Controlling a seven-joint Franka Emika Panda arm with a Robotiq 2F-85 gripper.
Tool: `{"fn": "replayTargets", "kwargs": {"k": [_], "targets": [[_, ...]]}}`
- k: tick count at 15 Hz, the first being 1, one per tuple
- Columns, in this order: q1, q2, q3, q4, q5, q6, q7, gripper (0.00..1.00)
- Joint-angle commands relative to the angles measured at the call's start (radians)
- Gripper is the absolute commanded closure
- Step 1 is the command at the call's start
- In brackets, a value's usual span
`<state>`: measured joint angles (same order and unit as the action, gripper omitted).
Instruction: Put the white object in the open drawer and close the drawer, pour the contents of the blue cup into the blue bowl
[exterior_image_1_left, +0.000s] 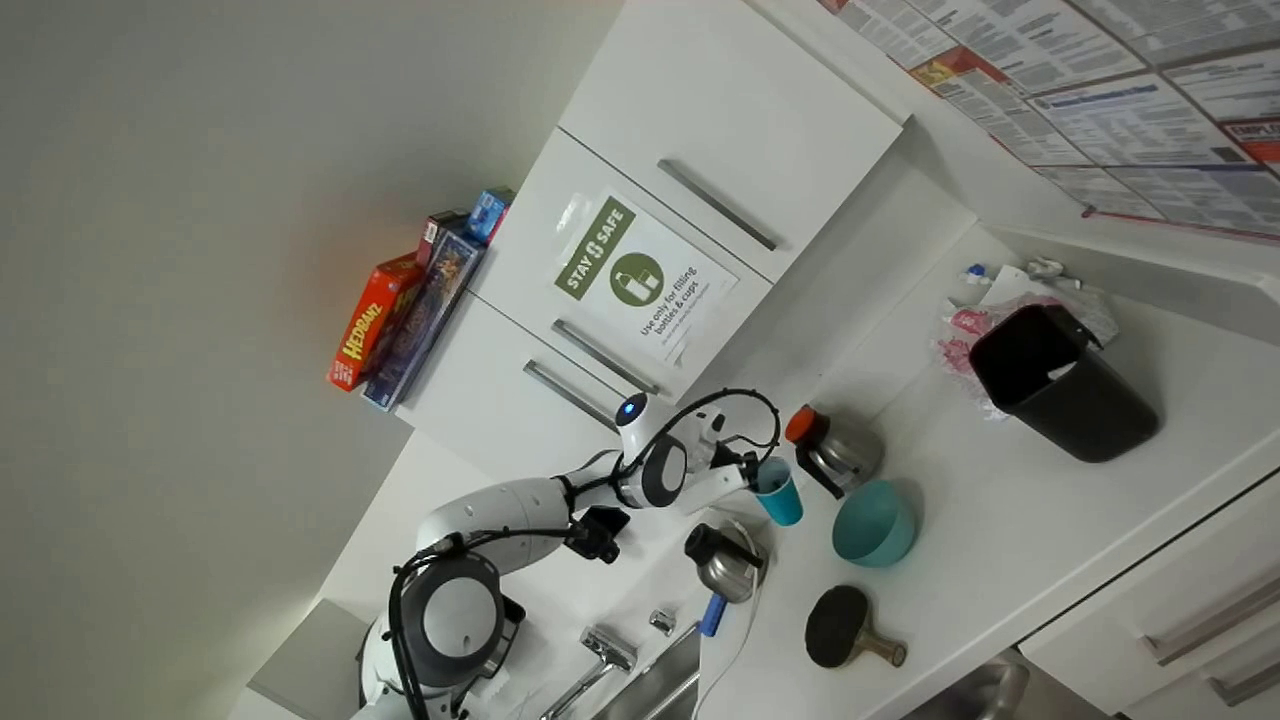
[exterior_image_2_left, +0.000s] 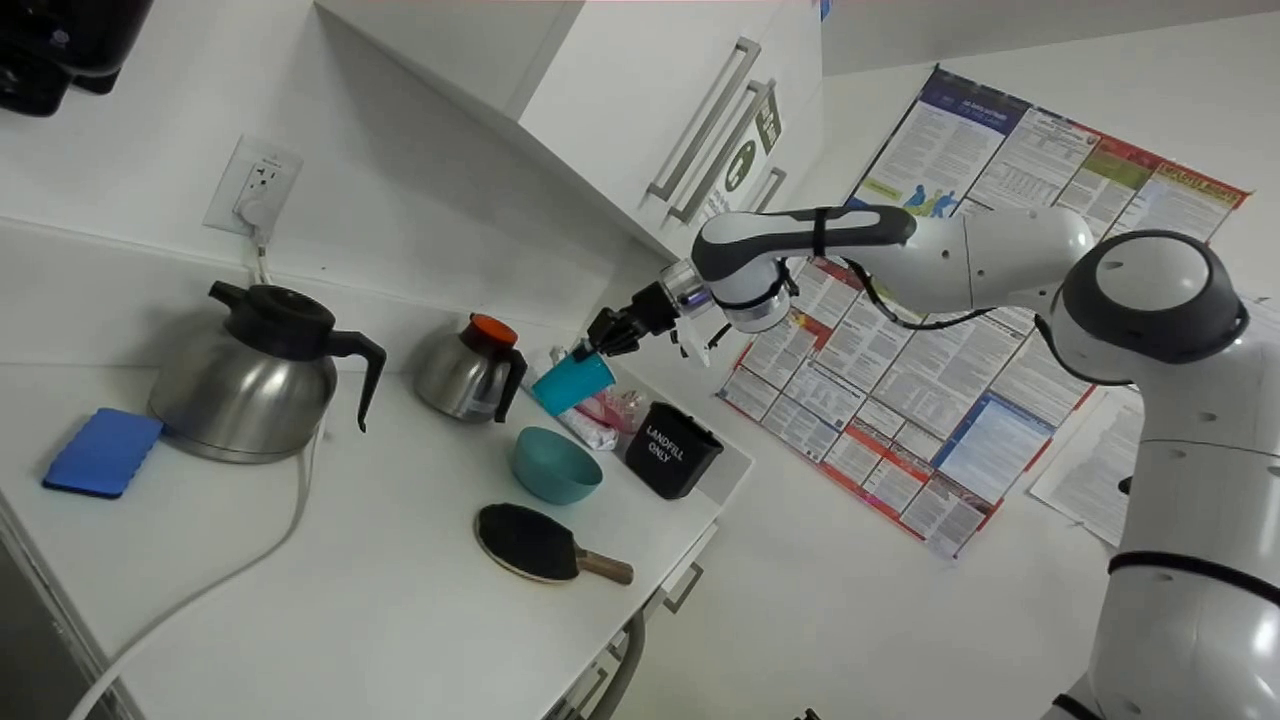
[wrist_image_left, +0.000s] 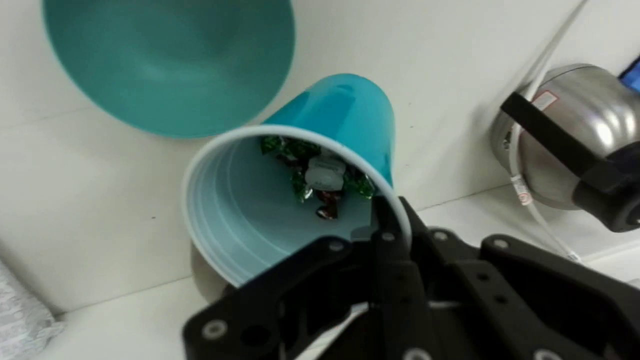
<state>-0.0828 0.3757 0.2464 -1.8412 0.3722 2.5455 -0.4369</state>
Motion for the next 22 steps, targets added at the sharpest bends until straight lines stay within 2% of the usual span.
{"fn": "replayTargets", "kwargs": {"k": [1,4,5,10,11,14,16,19,22], "targets": [[-0.056,-0.031,0.067,-0.043,0.173,-0.035,-0.13,0.99],[-0.063,-0.031,0.06,-0.055,0.251,-0.086,-0.177,0.99],[-0.023,-0.002,0.035,-0.028,0.216,-0.04,-0.148,0.96],[-0.031,-0.002,0.03,-0.032,0.231,-0.065,-0.156,0.96],[-0.031,-0.002,0.031,-0.032,0.231,-0.065,-0.156,0.99],[-0.085,0.048,0.074,0.001,0.391,-0.118,-0.288,0.99],[-0.102,0.067,0.073,0.013,0.513,-0.187,-0.392,0.99],[-0.109,0.09,0.027,0.031,0.652,-0.32,-0.515,0.99],[-0.106,0.109,-0.044,0.047,0.728,-0.447,-0.565,0.99]]}}
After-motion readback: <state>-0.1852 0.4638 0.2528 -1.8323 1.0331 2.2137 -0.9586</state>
